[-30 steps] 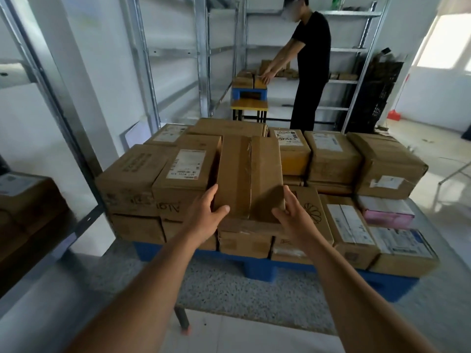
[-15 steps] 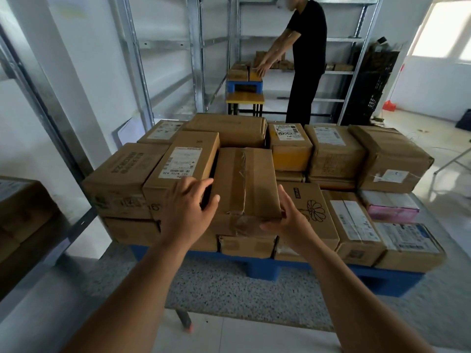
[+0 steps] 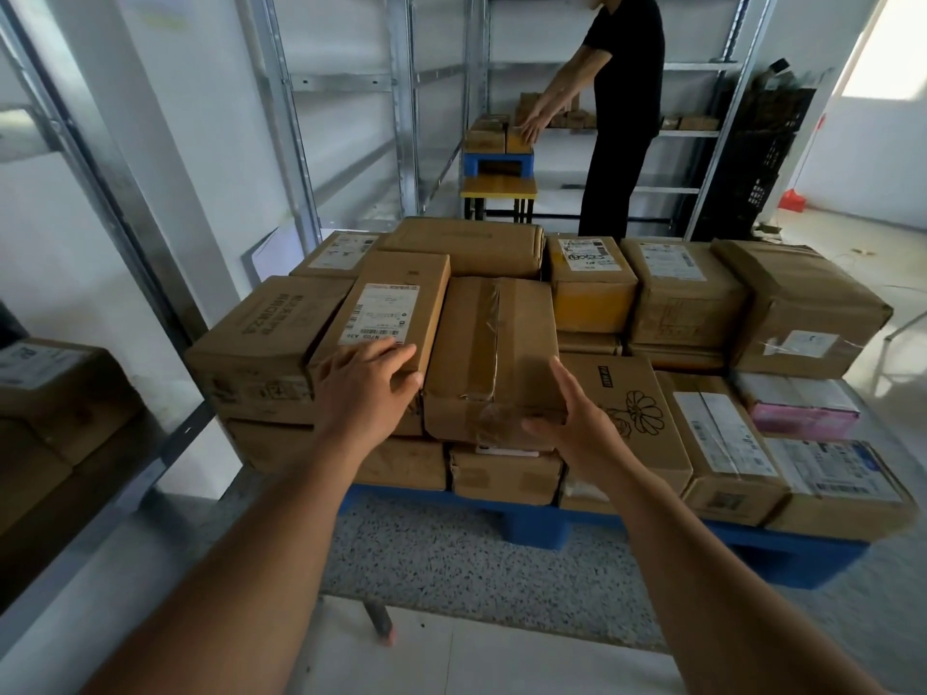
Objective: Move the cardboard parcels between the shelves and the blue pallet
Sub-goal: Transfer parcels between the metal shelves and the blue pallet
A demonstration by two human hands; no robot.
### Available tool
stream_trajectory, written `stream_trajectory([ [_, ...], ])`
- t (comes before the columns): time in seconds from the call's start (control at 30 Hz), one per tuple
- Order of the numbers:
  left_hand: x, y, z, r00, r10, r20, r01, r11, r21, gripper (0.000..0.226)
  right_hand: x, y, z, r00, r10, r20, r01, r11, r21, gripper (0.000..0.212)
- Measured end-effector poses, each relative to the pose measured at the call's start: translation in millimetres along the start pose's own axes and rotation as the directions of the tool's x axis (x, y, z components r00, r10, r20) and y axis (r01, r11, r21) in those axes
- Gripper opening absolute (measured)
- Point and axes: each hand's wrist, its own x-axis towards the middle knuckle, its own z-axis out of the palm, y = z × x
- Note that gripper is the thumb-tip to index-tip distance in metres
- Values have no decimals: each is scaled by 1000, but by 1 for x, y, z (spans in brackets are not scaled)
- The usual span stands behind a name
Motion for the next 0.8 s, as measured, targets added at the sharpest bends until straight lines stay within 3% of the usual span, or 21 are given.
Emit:
stream_trajectory([
  [0.17,0,1,-3,999,-16,37,18,999,-43,48,-4,-6,-4,1000,-18,3,18,999,-49,95],
  [0.27,-6,7,-7,1000,-29,11,30,994,-101,48,-10,-14,-10,997,-59,-39,50,980,-194,94],
  [0.5,-47,26,-21,993,-43,-113,35,996,-77,50,-32,-36,-11,925,-346,-156,237,847,-475,63],
  [0.63,-92,24,-28,977,-156,-148,151,987,-46,51,-60,-44,7,853,-500,-151,389,801,-455,49],
  [0.8,-156,17,-27,947,-298,-116,299,954,-17,53,-95,-49,45,788,-614,-43,545,729,-414,37],
])
